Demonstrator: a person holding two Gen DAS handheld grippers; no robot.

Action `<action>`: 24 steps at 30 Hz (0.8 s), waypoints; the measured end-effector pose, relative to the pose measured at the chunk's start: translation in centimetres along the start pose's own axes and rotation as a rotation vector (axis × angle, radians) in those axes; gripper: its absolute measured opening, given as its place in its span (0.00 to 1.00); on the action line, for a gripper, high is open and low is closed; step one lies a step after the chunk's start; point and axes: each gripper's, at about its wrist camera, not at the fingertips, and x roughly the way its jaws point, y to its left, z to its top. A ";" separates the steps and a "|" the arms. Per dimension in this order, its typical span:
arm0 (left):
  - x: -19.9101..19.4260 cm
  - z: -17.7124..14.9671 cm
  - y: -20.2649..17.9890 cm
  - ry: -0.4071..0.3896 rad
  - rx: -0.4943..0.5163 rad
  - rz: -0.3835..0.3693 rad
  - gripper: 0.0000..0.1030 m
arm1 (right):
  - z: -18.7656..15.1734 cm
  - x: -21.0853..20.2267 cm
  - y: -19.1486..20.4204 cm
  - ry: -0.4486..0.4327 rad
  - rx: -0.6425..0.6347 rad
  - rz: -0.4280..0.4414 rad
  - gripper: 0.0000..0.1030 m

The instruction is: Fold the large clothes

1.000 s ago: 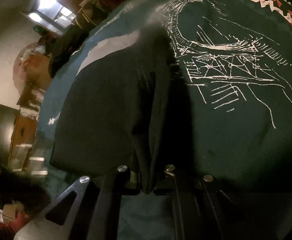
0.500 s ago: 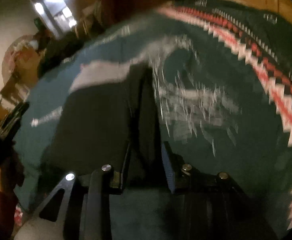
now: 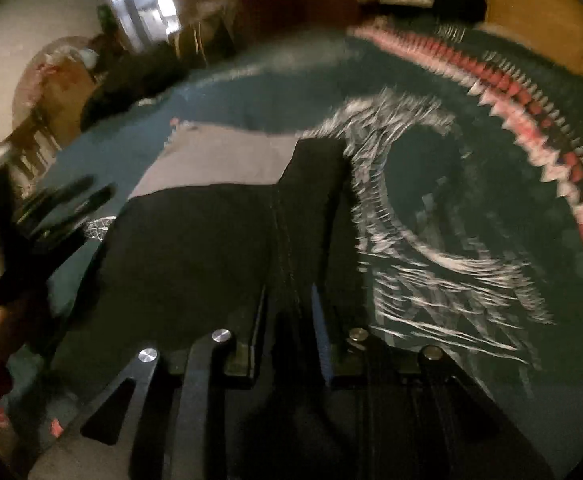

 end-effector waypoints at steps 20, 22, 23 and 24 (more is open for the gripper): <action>-6.3 -8.5 -6.9 0.339 -0.200 0.050 0.90 | -13.6 -6.5 6.0 0.138 0.122 -0.162 0.87; -5.3 -9.2 -7.5 0.379 -0.212 0.045 0.91 | -14.8 -6.0 5.8 0.170 0.116 -0.189 0.87; -5.1 -9.4 -7.2 0.373 -0.233 0.054 0.99 | -15.3 -5.4 5.7 0.195 0.119 -0.200 0.87; -4.9 -9.5 -6.8 0.381 -0.265 0.058 1.00 | -15.8 -5.2 5.8 0.195 0.110 -0.211 0.87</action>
